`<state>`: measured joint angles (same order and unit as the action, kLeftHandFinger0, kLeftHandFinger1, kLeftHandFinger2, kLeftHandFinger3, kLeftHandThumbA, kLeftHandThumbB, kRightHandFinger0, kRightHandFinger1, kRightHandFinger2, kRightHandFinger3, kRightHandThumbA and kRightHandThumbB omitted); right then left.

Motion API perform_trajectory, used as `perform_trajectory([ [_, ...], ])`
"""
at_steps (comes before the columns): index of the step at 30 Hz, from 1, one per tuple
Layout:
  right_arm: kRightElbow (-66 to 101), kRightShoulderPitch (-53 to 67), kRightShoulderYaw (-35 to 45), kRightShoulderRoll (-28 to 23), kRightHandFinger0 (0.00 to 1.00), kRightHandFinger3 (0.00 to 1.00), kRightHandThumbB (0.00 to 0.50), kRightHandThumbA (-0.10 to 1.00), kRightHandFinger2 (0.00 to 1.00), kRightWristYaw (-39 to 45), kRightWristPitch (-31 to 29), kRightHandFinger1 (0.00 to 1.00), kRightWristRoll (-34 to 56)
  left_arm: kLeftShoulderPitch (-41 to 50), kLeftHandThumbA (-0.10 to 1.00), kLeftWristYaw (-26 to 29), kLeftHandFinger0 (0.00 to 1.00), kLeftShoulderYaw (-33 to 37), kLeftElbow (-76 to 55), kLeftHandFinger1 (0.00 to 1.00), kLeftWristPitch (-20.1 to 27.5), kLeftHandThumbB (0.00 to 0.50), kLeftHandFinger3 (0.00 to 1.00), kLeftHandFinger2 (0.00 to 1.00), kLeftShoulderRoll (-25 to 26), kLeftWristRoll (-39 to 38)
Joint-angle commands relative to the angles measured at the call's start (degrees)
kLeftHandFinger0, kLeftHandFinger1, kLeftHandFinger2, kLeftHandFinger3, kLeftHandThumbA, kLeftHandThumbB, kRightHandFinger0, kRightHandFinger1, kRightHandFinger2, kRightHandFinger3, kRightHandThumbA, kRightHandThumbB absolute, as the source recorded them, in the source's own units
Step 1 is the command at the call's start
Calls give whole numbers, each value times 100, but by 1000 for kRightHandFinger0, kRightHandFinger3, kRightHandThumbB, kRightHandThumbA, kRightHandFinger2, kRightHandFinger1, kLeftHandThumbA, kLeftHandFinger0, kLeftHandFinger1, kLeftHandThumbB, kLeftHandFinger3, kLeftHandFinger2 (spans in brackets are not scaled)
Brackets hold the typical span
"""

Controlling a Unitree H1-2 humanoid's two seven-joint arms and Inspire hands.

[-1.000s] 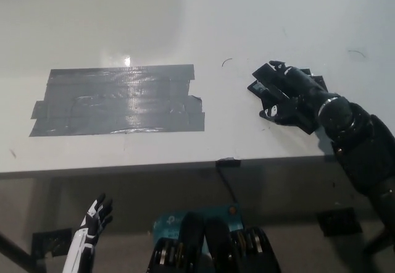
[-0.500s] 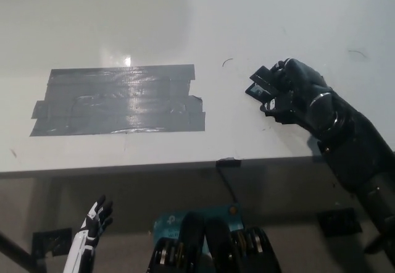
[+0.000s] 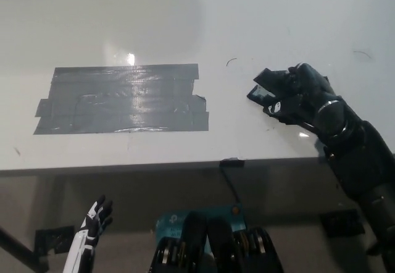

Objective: A stapler is kept on the black spot marked on the desk infront of the robot. The robot picks up the stapler using its right hand and passes it to a person

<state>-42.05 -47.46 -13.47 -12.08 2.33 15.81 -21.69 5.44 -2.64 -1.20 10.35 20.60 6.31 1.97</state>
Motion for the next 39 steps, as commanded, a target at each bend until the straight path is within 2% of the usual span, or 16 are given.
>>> perform_trajectory([
  [1,180,26,516,23,0,0,0,983,147,399,167,6,694,0,1000,-38,1000,-19,-110,998,110,480,1000,965,65,-85],
  [4,132,-55,707,-17,0,9,2,1000,187,623,187,18,888,-65,1000,-49,1000,-27,-65,981,137,477,1000,948,76,-116],
  [7,154,-103,894,-5,0,65,22,1000,231,716,460,36,1032,-56,1000,-49,1000,-19,-62,954,172,469,1000,934,76,-110],
  [8,211,-108,1116,23,0,61,19,1000,189,857,659,1,1299,-27,1000,-61,1000,-8,-76,937,166,458,1000,942,82,-108],
  [10,267,-119,1471,82,0,97,30,1000,160,1032,921,0,1717,3,1000,-79,960,-1,-72,923,182,445,1000,938,85,-127],
  [12,201,-194,1904,150,0,147,38,965,129,1189,1110,0,2185,6,1000,-83,905,-3,-52,905,209,440,1000,924,81,-148],
  [13,38,-286,2191,180,0,154,56,912,113,1253,1112,0,2505,1,1000,-76,887,-9,-35,896,215,442,1000,916,76,-153],
  [14,-75,-368,2330,181,0,137,61,882,84,1287,1112,0,2652,-25,1000,-61,832,-14,-30,882,195,445,1000,903,73,-138],
  [17,-251,-499,2571,142,0,92,46,898,46,1476,1112,0,2977,-10,1000,-38,799,-13,-75,879,114,449,1000,901,70,-89],
  [20,-600,-652,2851,38,0,45,8,984,0,1902,1112,0,3492,23,1000,-52,762,-5,-113,889,65,423,1000,912,75,-91],
  [24,-1429,-981,3399,-34,0,61,5,1000,0,2132,1112,0,4404,5,1000,-28,730,-20,-119,883,19,425,1000,903,82,-61],
  [29,-1778,-1069,3754,-129,0,30,0,1000,0,2248,1112,0,4817,61,1000,-8,664,-7,-139,860,9,411,1000,883,59,-19],
  [31,-1901,-1151,3939,-160,0,88,0,1000,0,2435,1112,0,5115,1,1000,-14,641,0,-78,856,55,406,1000,884,65,-14],
  [33,-1901,-1191,3947,-142,0,78,0,1000,0,2466,1112,0,5167,-15,1000,-10,614,-15,-52,850,87,404,1000,880,82,-15],
  [36,-1648,-1153,3940,-48,0,77,0,1000,0,2371,1112,0,5440,46,1000,-27,647,-29,-141,862,-56,397,1000,890,81,-63],
  [39,-1395,-1135,3769,-17,0,90,0,1000,0,2223,1112,0,5948,35,1000,18,619,-24,-177,852,-90,382,1000,884,67,21],
])
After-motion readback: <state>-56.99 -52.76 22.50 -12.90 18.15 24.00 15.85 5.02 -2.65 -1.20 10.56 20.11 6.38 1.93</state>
